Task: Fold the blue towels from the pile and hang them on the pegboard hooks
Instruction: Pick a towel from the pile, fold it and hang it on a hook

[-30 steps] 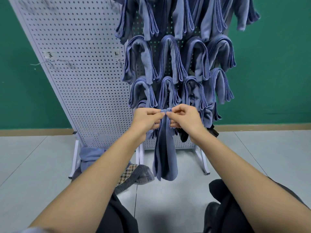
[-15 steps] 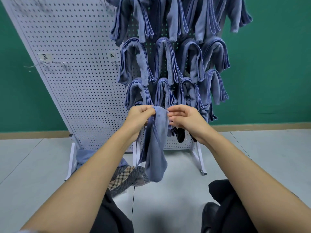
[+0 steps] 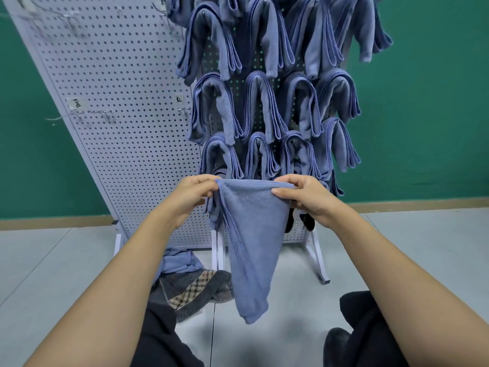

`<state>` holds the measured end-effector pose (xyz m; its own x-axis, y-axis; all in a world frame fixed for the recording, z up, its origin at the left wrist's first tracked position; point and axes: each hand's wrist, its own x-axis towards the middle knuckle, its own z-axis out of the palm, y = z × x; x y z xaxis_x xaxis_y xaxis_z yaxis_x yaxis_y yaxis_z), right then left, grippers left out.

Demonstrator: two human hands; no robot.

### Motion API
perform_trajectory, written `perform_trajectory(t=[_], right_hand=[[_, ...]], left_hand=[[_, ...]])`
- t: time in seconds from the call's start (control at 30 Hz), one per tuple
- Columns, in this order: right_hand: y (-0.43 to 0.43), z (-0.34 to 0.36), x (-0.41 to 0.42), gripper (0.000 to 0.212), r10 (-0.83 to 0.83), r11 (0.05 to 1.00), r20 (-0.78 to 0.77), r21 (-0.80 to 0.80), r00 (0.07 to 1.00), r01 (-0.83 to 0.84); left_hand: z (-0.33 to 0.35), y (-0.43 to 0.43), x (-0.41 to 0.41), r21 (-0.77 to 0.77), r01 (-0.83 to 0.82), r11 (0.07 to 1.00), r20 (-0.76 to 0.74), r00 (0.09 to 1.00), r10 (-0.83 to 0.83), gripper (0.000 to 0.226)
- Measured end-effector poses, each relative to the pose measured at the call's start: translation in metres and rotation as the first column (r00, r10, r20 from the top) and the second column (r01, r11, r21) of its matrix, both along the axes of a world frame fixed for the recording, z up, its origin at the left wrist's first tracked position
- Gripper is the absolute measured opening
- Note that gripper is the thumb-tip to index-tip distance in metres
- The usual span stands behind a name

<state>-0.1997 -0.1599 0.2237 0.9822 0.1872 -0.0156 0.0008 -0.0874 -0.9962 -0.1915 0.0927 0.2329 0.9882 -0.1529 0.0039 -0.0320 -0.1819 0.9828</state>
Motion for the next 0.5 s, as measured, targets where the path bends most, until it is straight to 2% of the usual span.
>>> perform_trajectory(t=[0.07, 0.17, 0.27, 0.33, 0.43, 0.5], right_hand=[[0.000, 0.000, -0.001, 0.019, -0.029, 0.999, 0.028, -0.040, 0.999, 0.030], [0.001, 0.000, -0.005, 0.017, -0.073, 0.996, 0.073, -0.055, 0.995, 0.077], [-0.001, 0.001, -0.006, 0.017, -0.095, 0.994, 0.091, -0.037, 0.991, 0.099], [-0.004, 0.002, -0.008, 0.018, -0.093, 0.994, 0.100, -0.038, 0.991, 0.097], [-0.009, 0.003, -0.013, 0.018, -0.069, 0.991, 0.137, -0.105, 0.988, 0.084], [-0.013, 0.003, -0.016, 0.017, -0.065, 0.986, 0.147, -0.146, 0.987, 0.087]], left_hand=[[-0.001, -0.002, -0.001, 0.011, 0.016, 1.000, -0.053, 0.998, -0.016, 0.018], [0.000, -0.010, -0.004, -0.088, 0.067, 0.994, -0.107, 0.991, -0.076, 0.021], [0.003, -0.015, -0.003, -0.208, 0.084, 0.974, -0.091, 0.990, -0.105, 0.016], [0.002, -0.018, -0.002, -0.125, 0.102, 0.987, -0.041, 0.993, -0.108, 0.007], [-0.004, -0.030, -0.003, 0.124, 0.023, 0.992, 0.090, 0.995, -0.034, 0.017], [-0.003, -0.037, -0.005, 0.117, -0.048, 0.992, 0.146, 0.989, 0.030, 0.013]])
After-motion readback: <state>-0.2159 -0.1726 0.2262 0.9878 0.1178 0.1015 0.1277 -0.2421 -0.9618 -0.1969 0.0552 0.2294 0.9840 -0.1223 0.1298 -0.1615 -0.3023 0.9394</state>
